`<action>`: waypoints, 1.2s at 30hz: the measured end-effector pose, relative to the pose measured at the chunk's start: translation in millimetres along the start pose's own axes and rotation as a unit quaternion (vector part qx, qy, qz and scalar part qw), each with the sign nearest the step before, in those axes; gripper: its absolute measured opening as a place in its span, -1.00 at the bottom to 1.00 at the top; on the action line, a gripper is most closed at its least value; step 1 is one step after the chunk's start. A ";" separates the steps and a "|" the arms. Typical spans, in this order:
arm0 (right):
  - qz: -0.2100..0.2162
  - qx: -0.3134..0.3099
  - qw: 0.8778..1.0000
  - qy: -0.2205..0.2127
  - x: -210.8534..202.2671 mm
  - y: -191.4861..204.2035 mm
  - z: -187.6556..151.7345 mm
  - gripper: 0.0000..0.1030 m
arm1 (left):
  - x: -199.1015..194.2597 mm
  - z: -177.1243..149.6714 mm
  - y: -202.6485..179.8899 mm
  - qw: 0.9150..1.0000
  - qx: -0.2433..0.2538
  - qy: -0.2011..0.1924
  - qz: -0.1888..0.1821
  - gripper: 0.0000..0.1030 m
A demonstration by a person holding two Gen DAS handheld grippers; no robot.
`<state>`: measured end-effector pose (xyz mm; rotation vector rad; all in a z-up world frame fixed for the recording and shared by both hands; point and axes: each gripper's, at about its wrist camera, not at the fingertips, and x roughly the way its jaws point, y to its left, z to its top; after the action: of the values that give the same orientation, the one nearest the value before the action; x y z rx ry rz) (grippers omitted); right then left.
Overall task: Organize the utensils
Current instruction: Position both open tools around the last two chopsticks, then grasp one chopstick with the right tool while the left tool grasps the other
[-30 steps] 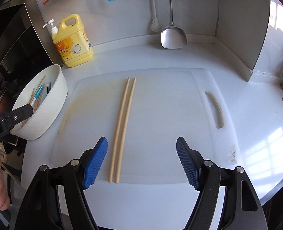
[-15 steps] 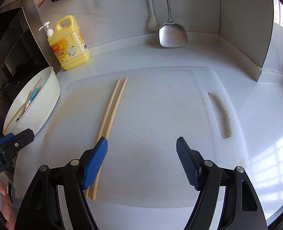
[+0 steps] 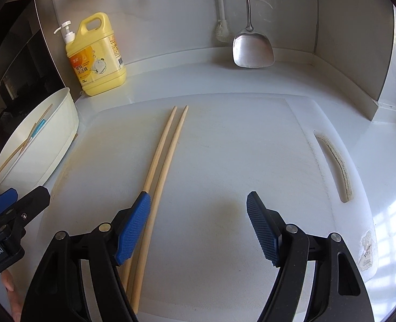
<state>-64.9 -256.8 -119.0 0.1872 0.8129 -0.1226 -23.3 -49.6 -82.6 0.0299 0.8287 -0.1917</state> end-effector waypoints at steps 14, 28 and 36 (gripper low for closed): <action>-0.028 -0.021 0.999 0.001 6.6 12.7 -1.8 0.37 | 1.9 -2.5 2.2 1.000 -0.005 0.002 -0.003 0.88; -0.049 -0.038 0.998 -0.009 10.8 21.0 -7.3 0.34 | 2.6 -4.1 2.0 1.000 -0.008 0.004 0.000 0.88; -0.044 -0.050 0.997 -0.025 9.4 18.8 -7.6 -0.26 | 5.8 -5.1 -4.4 1.000 -0.006 0.008 -0.005 0.88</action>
<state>-60.5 -237.2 -128.7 0.0528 0.7765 -0.1686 -24.0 -54.3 -90.0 0.0167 0.8455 -0.1965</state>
